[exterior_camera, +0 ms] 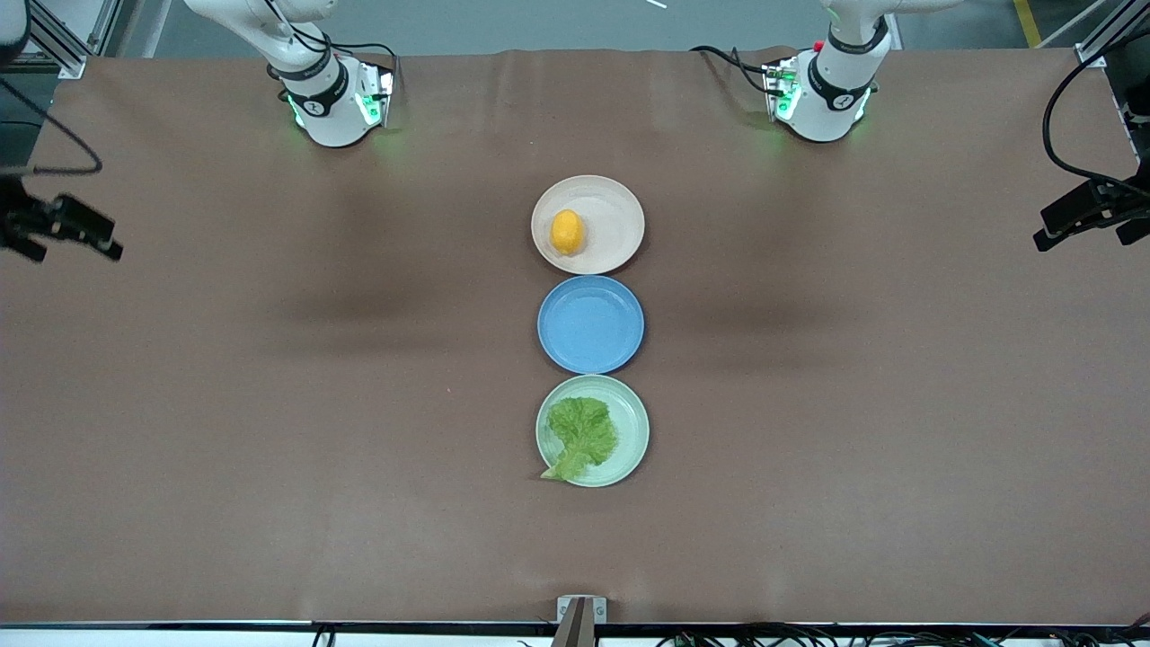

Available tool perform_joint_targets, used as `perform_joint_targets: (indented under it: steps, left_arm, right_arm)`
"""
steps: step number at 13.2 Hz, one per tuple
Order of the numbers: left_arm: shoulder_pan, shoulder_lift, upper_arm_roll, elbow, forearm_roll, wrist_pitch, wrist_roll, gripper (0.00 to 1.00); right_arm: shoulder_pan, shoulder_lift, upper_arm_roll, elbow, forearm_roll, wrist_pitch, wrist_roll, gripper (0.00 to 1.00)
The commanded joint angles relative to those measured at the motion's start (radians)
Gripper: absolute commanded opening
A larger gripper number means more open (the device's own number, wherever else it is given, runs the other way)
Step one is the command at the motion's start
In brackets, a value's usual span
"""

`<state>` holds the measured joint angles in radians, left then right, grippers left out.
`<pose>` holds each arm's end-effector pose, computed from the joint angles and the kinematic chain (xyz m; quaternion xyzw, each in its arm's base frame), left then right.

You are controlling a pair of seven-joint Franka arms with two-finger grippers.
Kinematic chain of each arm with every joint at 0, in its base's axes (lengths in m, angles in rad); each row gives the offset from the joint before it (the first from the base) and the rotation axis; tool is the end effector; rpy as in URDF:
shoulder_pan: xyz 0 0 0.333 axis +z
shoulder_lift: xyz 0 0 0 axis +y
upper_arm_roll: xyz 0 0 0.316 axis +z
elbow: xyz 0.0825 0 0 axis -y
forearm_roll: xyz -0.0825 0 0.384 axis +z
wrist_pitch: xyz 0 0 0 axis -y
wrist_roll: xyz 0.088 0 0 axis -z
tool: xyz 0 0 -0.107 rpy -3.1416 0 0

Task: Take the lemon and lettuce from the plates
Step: 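Move the left gripper toward the green plate with the lettuce leaf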

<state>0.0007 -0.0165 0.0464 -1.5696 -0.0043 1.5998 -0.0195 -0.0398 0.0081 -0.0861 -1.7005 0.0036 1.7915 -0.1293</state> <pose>0.5521 0.0258 0.6368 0.9992 0.0333 0.0234 0.0022 0.5688 -0.0715 0.5780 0.9991 0.0014 0.0413 0.0039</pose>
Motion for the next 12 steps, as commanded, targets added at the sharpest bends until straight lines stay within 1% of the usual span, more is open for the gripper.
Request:
perform_joint_targets:
  steps: [1,2,4,5,6,7,8,9,10,11,12]
  left_arm:
    - [0.001,0.006,-0.003,0.020,0.004,-0.012,0.012,1.00]
    - [0.004,0.007,-0.003,0.022,0.004,-0.012,0.012,1.00]
    - [0.005,0.003,-0.003,0.016,0.004,-0.024,0.010,1.00]
    - [0.001,0.003,-0.005,0.017,0.004,-0.043,0.006,1.00]
    - [-0.002,0.004,-0.006,0.022,0.006,-0.043,0.001,1.00]
    - [-0.004,0.007,-0.006,0.022,0.003,-0.043,0.000,1.00]
    - [-0.011,0.009,-0.008,0.022,0.003,-0.043,0.000,1.00]
    - [-0.031,0.016,-0.017,0.022,-0.006,-0.041,-0.004,1.00]
    - [-0.054,0.050,-0.028,0.023,-0.032,-0.038,-0.029,1.00]
    - [-0.082,0.084,-0.031,0.026,-0.061,-0.034,-0.093,1.00]
    - [-0.128,0.127,-0.042,0.049,-0.077,-0.018,-0.170,1.00]
  right_arm:
    - [0.047,0.092,0.022,0.138,-0.010,-0.024,0.002,1.00]
    - [0.069,0.090,0.022,0.145,-0.010,-0.070,0.005,1.00]
    - [0.080,0.089,0.023,0.183,-0.007,-0.223,0.002,1.00]
    - [0.102,0.090,0.025,0.185,-0.004,-0.284,0.002,1.00]
    - [0.145,0.089,0.025,0.185,-0.014,-0.340,0.008,1.00]
    - [0.179,0.090,0.025,0.185,-0.043,-0.375,0.008,1.00]
    - [0.205,0.092,0.026,0.183,-0.077,-0.379,0.010,1.00]
    - [0.233,0.096,0.026,0.177,-0.083,-0.376,0.011,1.00]
    - [0.248,0.102,0.026,0.179,-0.083,-0.359,0.013,1.00]
    - [0.253,0.102,0.026,0.176,-0.077,-0.319,0.013,1.00]
    - [0.256,0.101,0.026,0.168,-0.073,-0.296,0.013,1.00]
